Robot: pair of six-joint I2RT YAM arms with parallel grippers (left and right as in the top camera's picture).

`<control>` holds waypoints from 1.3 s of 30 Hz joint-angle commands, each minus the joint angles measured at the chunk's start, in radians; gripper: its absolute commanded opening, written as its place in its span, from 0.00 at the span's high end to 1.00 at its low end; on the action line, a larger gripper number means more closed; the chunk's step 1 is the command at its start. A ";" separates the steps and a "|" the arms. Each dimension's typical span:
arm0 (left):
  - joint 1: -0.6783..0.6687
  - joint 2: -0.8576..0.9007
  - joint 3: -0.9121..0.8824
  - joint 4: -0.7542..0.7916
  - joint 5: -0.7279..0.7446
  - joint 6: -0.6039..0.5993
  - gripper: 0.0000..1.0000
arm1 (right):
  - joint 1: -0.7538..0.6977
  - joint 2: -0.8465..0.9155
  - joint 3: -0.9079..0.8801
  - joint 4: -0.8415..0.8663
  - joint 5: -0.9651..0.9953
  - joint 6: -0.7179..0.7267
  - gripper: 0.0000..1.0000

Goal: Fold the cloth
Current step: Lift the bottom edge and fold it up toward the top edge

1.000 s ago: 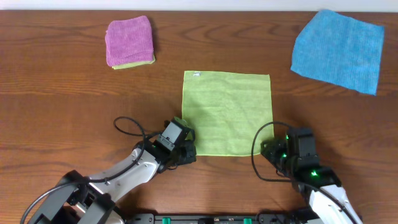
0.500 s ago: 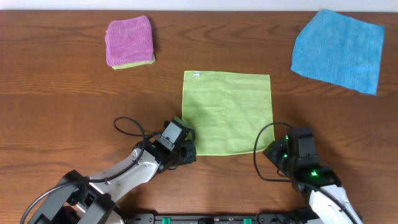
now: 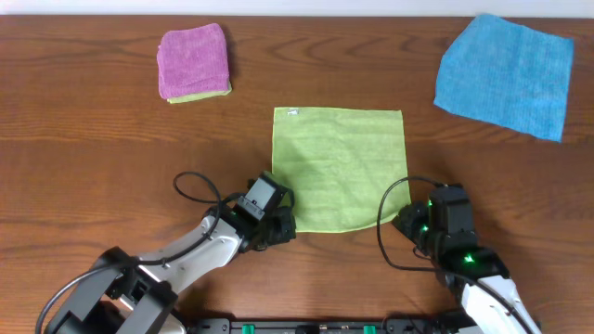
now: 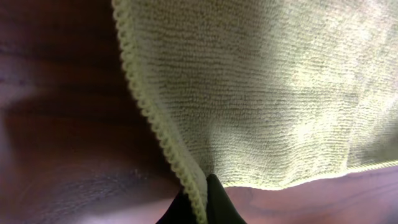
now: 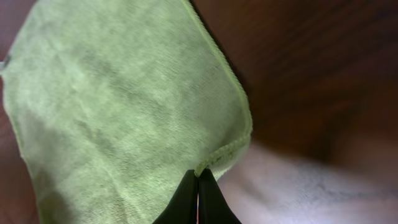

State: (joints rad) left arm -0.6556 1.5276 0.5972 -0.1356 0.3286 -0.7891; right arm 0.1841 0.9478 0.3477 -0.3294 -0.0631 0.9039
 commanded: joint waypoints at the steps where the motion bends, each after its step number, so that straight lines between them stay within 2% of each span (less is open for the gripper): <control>1: 0.017 0.008 0.063 -0.024 -0.024 -0.004 0.94 | -0.007 -0.005 0.000 0.031 -0.006 -0.031 0.99; 8: 0.068 0.008 0.153 -0.060 -0.021 -0.005 0.94 | -0.007 -0.005 0.001 0.105 -0.006 -0.048 0.99; 16: 0.100 0.008 0.174 -0.060 -0.063 -0.005 0.94 | -0.007 -0.005 0.001 0.209 0.015 -0.077 0.98; 23: 0.134 0.008 0.202 0.029 -0.074 -0.003 0.94 | -0.007 -0.005 0.001 0.240 0.027 -0.099 0.98; 26: 0.158 0.008 0.221 0.063 -0.075 0.021 0.94 | -0.008 -0.005 0.002 0.278 0.041 -0.174 0.98; 31: 0.198 0.008 0.224 0.090 -0.072 0.026 0.94 | -0.009 0.003 0.019 0.309 0.056 -0.216 0.98; 39: 0.210 0.031 0.224 0.182 -0.054 0.026 0.94 | -0.009 0.155 0.116 0.310 0.018 -0.368 0.99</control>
State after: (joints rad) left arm -0.4496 1.5372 0.8059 0.0326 0.2745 -0.7815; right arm 0.1833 1.0763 0.4171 -0.0212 -0.0368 0.6144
